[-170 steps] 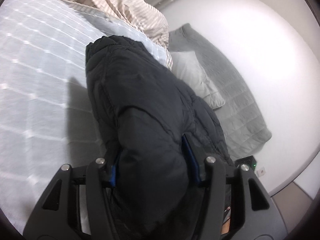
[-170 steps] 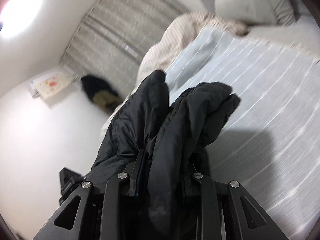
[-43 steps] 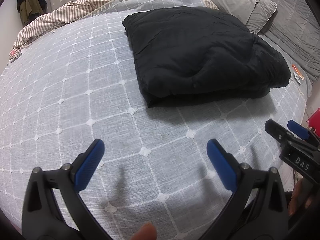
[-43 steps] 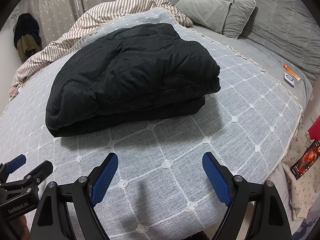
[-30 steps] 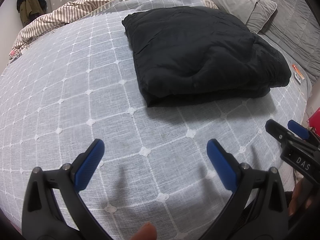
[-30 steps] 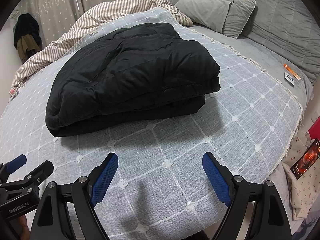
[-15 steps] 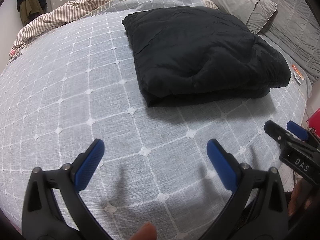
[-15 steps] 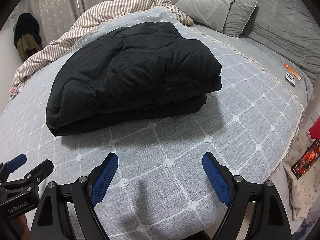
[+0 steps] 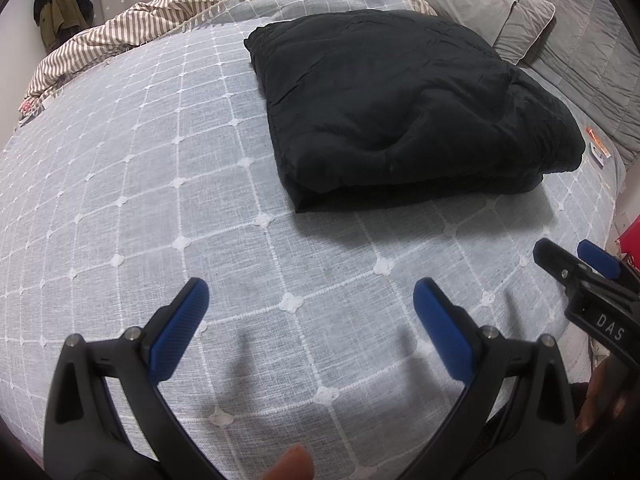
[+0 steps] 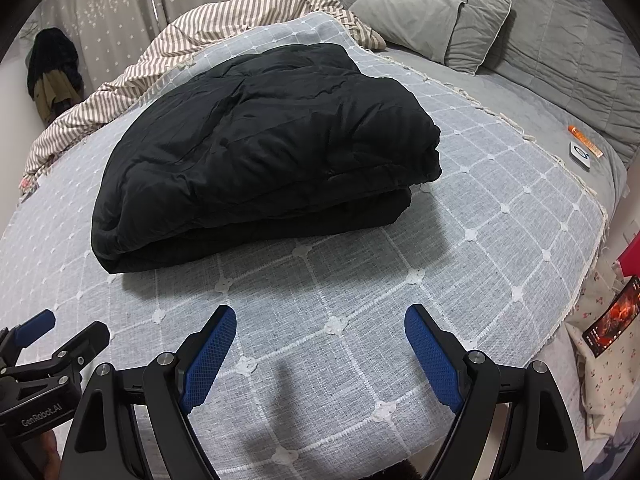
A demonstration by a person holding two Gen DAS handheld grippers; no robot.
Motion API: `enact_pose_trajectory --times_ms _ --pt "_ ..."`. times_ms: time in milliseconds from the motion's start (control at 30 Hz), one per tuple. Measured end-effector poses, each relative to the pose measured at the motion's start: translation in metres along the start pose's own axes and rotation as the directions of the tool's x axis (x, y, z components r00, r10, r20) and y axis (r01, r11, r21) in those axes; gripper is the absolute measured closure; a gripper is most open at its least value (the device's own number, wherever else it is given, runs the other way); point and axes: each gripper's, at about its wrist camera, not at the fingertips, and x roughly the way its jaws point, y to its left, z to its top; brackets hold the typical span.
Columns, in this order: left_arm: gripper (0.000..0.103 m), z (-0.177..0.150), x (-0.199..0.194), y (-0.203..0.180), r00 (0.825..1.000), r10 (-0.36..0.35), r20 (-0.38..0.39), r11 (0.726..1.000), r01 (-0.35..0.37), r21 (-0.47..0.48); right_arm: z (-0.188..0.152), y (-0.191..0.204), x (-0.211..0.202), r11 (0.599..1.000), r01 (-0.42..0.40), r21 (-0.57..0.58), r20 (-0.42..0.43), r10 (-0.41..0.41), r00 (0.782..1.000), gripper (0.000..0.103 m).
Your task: Fold large clothes
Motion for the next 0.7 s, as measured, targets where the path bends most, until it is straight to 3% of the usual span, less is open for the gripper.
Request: enact_pose_trajectory --times_ms 567,700 --pt "0.001 -0.005 0.007 0.0 0.999 -0.023 -0.036 1.0 0.023 0.0 0.001 -0.002 0.0 1.0 -0.002 0.001 -0.003 0.002 1.0 0.016" --pt "0.001 -0.002 0.002 0.017 1.0 0.005 -0.015 0.999 -0.005 -0.047 0.002 0.01 0.0 1.0 -0.023 -0.007 -0.001 0.023 1.0 0.016"
